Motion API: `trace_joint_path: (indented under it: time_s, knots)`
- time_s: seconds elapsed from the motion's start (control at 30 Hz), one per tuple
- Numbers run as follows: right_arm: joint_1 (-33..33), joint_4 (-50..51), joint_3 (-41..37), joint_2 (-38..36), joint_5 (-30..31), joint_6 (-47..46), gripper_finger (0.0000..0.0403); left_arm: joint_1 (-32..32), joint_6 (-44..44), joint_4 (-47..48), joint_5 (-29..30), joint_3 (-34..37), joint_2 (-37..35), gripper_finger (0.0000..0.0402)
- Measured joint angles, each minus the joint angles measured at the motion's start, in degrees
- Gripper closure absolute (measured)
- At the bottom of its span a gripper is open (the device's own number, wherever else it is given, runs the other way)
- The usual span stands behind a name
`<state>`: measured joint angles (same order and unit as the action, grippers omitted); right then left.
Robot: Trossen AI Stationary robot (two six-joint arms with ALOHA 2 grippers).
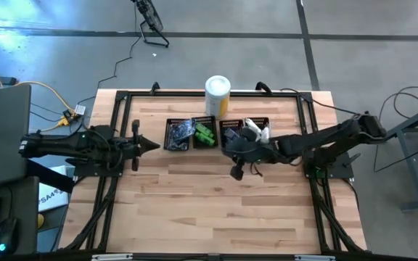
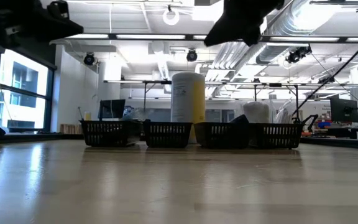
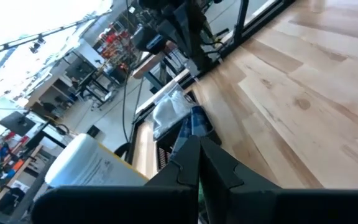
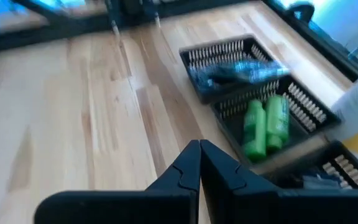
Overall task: Pick & Place Travel size toiletries
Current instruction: Return to Home Position
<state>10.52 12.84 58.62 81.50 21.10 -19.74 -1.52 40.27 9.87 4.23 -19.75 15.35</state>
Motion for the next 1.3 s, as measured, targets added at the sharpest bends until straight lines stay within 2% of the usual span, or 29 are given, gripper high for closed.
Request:
trace_joint_path:
  time_s: [0.27,0.57,0.93,1.3]
  knots:
    - [0.0,-2.4,-6.2,-8.6,-0.2,0.1,0.0401,0.0,0.1,7.7,3.1,0.0,-8.4,0.0402]
    - [0.0,-2.5,-11.1,-16.3,-0.2,0.1,0.0401,0.0,0.2,13.0,3.4,0.0,-15.0,0.0401]
    - [0.0,-3.3,-15.4,-25.8,-0.1,0.3,0.0400,0.0,0.0,14.2,4.3,0.0,-15.0,0.0401]
    - [0.0,2.1,-16.6,-35.3,-0.1,0.5,0.0400,0.0,0.3,14.5,6.4,0.0,-15.0,0.0401]
